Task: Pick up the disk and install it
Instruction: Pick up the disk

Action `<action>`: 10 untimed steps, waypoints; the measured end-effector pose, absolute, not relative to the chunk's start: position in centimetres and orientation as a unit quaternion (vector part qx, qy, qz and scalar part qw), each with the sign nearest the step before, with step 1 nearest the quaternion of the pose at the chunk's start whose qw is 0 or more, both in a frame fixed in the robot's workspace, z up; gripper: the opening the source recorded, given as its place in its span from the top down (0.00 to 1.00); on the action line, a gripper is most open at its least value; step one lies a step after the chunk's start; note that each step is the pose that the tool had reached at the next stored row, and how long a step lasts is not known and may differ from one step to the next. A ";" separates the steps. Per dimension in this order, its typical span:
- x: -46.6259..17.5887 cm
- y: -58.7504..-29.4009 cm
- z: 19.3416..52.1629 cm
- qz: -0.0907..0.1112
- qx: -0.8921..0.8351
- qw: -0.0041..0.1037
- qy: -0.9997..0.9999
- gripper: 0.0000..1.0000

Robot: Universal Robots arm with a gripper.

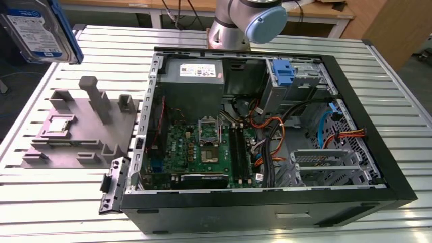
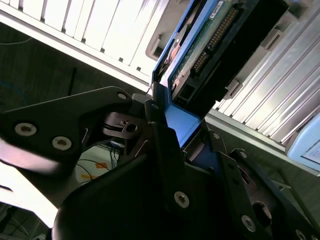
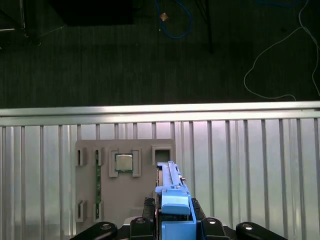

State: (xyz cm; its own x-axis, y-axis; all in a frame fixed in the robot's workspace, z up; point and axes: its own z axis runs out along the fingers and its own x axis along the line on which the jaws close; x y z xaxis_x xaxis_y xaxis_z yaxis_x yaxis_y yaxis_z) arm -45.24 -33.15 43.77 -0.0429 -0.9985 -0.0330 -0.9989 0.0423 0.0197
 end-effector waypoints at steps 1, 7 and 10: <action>-45.2 -33.2 43.9 0.019 -0.692 0.005 0.722 0.63; -45.2 -33.2 44.4 0.019 -0.692 0.005 0.722 0.63; -45.2 -33.2 44.7 0.019 -0.692 0.005 0.722 0.63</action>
State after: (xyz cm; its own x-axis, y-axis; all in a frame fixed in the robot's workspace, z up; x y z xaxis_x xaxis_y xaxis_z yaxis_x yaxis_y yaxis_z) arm -45.24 -33.15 44.68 -0.0430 -0.9985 -0.0329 -0.9989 0.0423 0.0197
